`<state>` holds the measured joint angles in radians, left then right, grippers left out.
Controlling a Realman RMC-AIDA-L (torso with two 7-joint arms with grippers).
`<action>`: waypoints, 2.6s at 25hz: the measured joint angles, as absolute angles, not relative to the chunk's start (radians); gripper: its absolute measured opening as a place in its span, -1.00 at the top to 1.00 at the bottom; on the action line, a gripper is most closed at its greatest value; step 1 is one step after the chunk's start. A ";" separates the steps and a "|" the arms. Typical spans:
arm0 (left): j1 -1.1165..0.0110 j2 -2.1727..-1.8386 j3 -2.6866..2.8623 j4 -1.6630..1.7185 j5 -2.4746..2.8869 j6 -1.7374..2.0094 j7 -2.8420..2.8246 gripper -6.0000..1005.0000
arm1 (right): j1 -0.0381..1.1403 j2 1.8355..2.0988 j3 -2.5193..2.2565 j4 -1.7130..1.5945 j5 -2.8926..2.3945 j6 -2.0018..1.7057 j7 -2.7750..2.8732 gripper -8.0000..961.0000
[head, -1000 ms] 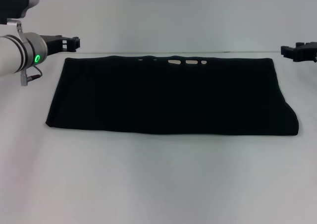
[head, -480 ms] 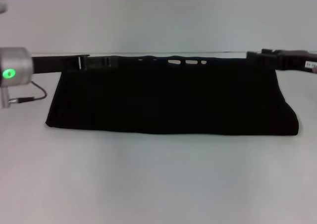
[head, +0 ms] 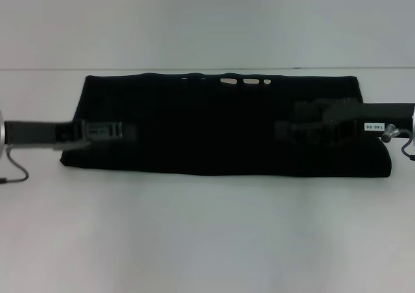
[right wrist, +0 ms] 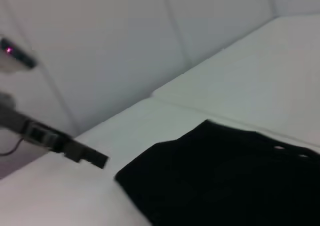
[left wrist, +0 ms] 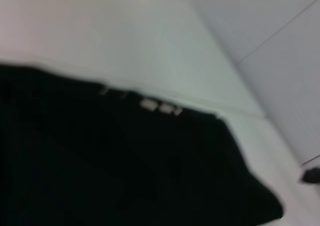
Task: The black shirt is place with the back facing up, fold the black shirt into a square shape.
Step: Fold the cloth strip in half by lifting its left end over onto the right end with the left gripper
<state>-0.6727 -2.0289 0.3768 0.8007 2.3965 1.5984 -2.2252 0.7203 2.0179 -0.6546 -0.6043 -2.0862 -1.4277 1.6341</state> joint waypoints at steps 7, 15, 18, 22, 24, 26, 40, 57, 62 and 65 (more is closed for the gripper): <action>-0.672 -2.034 0.383 0.792 2.520 1.544 -2.346 -0.92 | 0.730 2.019 -0.686 -0.684 -2.083 -1.470 1.660 -0.94; -0.681 -2.028 0.372 0.724 2.534 1.508 -2.565 -0.92 | 0.746 2.021 -0.691 -0.708 -2.081 -1.461 1.661 -0.94; -0.685 -2.025 0.359 0.701 2.526 1.483 -2.651 -0.92 | 0.756 2.026 -0.694 -0.709 -2.080 -1.448 1.661 -0.94; -0.694 -2.010 0.294 0.626 2.525 1.452 -2.732 -0.91 | 0.768 2.034 -0.695 -0.709 -2.080 -1.436 1.661 -0.94; -0.695 -2.006 0.245 0.600 2.524 1.444 -2.757 -0.91 | 0.773 2.034 -0.696 -0.709 -2.080 -1.432 1.661 -0.94; -0.692 -2.004 0.211 0.584 2.521 1.432 -2.777 -0.91 | 0.776 2.034 -0.696 -0.709 -2.080 -1.431 1.661 -0.94; -0.671 -2.010 0.195 0.537 2.541 1.307 -2.822 -0.91 | 0.790 2.046 -0.695 -0.712 -2.080 -1.423 1.660 -0.94; -0.675 -2.009 0.195 0.528 2.538 1.218 -2.814 -0.91 | 0.794 2.048 -0.687 -0.712 -2.080 -1.422 1.661 -0.94; -0.677 -2.009 0.199 0.528 2.539 1.193 -2.815 -0.91 | 0.794 2.047 -0.687 -0.712 -2.080 -1.420 1.661 -0.94; -0.678 -2.007 0.201 0.528 2.540 1.189 -2.815 -0.91 | 0.796 2.047 -0.687 -0.712 -2.080 -1.420 1.661 -0.94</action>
